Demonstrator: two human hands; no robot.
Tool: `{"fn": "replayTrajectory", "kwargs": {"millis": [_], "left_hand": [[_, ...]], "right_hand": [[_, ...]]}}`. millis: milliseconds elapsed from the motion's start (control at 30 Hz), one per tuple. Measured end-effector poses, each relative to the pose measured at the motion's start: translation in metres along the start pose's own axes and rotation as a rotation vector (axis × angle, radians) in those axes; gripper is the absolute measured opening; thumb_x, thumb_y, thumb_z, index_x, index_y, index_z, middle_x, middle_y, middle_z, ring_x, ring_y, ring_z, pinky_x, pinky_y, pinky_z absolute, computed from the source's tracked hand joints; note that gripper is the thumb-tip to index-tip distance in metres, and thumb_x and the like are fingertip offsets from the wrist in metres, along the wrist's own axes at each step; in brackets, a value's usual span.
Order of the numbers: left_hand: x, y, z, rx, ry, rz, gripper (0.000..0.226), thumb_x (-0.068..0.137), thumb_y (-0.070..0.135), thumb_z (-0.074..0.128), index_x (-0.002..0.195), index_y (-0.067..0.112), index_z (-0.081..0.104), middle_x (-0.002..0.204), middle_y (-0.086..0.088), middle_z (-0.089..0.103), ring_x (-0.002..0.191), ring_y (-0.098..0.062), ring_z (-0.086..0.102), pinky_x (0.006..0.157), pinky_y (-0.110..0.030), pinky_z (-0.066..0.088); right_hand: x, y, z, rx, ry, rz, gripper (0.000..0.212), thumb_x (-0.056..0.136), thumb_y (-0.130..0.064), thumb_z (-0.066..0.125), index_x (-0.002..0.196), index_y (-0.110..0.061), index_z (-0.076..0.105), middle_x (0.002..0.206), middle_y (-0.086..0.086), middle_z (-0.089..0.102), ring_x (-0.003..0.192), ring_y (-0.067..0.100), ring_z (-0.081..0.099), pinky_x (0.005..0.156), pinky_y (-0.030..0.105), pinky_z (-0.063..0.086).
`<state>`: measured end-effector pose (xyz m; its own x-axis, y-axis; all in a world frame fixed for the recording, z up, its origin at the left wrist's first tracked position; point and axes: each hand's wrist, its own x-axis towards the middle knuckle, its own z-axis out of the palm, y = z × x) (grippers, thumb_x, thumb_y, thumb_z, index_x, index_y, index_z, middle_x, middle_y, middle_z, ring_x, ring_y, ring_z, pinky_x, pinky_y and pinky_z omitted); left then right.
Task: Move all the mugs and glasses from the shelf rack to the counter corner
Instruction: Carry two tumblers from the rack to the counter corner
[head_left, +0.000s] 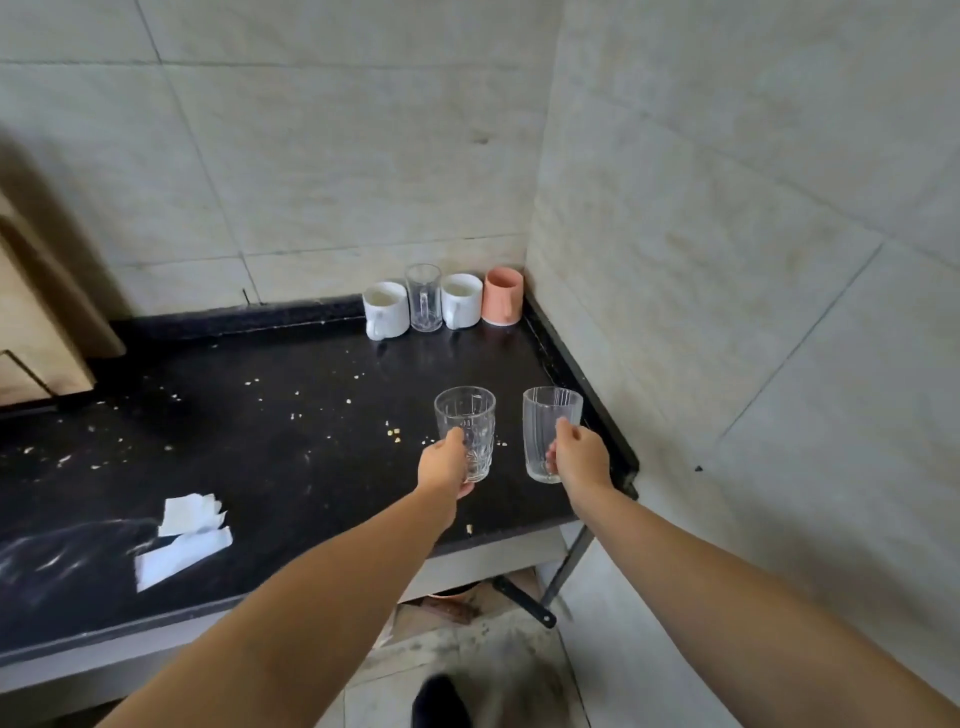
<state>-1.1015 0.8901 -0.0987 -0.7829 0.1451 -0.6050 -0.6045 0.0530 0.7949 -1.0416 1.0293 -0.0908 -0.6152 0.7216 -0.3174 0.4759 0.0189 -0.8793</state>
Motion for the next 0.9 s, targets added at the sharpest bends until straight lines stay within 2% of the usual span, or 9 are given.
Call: {"fn": "replayTrajectory", "kwargs": {"millis": [200,267,367,433,467,500,533,833,900], "left_hand": [[0.074,0.03,0.036,0.018,-0.015,-0.012,0.022,0.092,0.029,0.042,0.097,0.013,0.057,0.068,0.001,0.049,0.066,-0.013,0.049,0.064,-0.027,0.046],[0.104,0.045,0.047,0.029,-0.023,-0.013,0.039,0.093,0.03,0.043,0.113,0.003,0.063,0.063,0.002,0.047,0.06,-0.011,0.045,0.06,-0.025,0.044],[0.142,0.063,0.06,0.031,-0.039,-0.032,0.05,0.094,0.03,0.043,0.126,-0.008,0.051,0.062,0.002,0.045,0.057,-0.011,0.043,0.058,-0.025,0.043],[0.162,0.074,0.067,0.031,-0.03,-0.06,0.049,0.094,0.03,0.043,0.122,-0.008,0.054,0.062,0.001,0.043,0.057,-0.013,0.042,0.058,-0.025,0.043],[0.171,0.079,0.07,0.05,-0.034,-0.07,0.03,0.094,0.031,0.042,0.102,0.01,0.062,0.063,0.001,0.043,0.058,-0.013,0.042,0.059,-0.026,0.044],[0.182,0.083,0.073,0.057,-0.029,-0.072,0.02,0.094,0.032,0.042,0.087,0.014,0.044,0.064,0.001,0.044,0.06,-0.012,0.043,0.061,-0.027,0.045],[0.19,0.087,0.075,0.075,-0.025,-0.083,0.02,0.094,0.033,0.042,0.087,0.016,0.051,0.065,0.001,0.045,0.061,-0.012,0.044,0.064,-0.028,0.046],[0.26,0.11,0.107,0.092,-0.048,-0.033,0.031,0.092,0.031,0.043,0.063,0.022,0.047,0.061,0.004,0.041,0.06,-0.012,0.041,0.075,-0.033,0.044],[0.269,0.111,0.112,0.087,-0.054,-0.021,0.03,0.093,0.032,0.043,0.065,0.023,0.049,0.06,0.005,0.04,0.061,-0.011,0.041,0.076,-0.034,0.044]], "right_hand": [[0.077,-0.019,0.022,-0.02,-0.02,0.02,0.042,0.098,-0.028,0.04,0.06,-0.013,0.049,0.063,0.003,0.052,0.064,0.022,0.053,0.072,0.039,0.048],[0.11,-0.029,0.033,-0.018,-0.005,0.038,0.041,0.098,-0.027,0.04,0.062,-0.012,0.05,0.063,0.004,0.052,0.069,0.024,0.054,0.078,0.043,0.051],[0.149,-0.044,0.049,-0.018,0.01,0.058,0.042,0.098,-0.028,0.041,0.061,-0.013,0.051,0.062,0.003,0.053,0.071,0.025,0.056,0.083,0.045,0.053],[0.174,-0.052,0.06,-0.015,0.026,0.079,0.041,0.098,-0.028,0.041,0.061,-0.014,0.051,0.063,0.003,0.053,0.073,0.025,0.057,0.085,0.045,0.053],[0.183,-0.055,0.065,-0.01,0.025,0.092,0.041,0.098,-0.029,0.041,0.061,-0.014,0.052,0.064,0.004,0.054,0.074,0.025,0.057,0.085,0.045,0.053],[0.193,-0.058,0.07,-0.006,0.029,0.097,0.041,0.098,-0.029,0.041,0.062,-0.014,0.052,0.066,0.005,0.055,0.075,0.025,0.057,0.086,0.045,0.053],[0.203,-0.06,0.074,-0.007,0.035,0.1,0.04,0.098,-0.029,0.04,0.063,-0.013,0.052,0.069,0.007,0.057,0.076,0.026,0.057,0.087,0.046,0.052],[0.283,-0.08,0.115,-0.011,0.052,0.06,0.036,0.099,-0.029,0.037,0.077,-0.006,0.055,0.081,0.015,0.058,0.08,0.029,0.059,0.089,0.05,0.051],[0.295,-0.077,0.122,-0.005,0.055,0.039,0.038,0.099,-0.029,0.037,0.072,-0.009,0.053,0.077,0.012,0.057,0.078,0.027,0.058,0.086,0.047,0.051]]}}
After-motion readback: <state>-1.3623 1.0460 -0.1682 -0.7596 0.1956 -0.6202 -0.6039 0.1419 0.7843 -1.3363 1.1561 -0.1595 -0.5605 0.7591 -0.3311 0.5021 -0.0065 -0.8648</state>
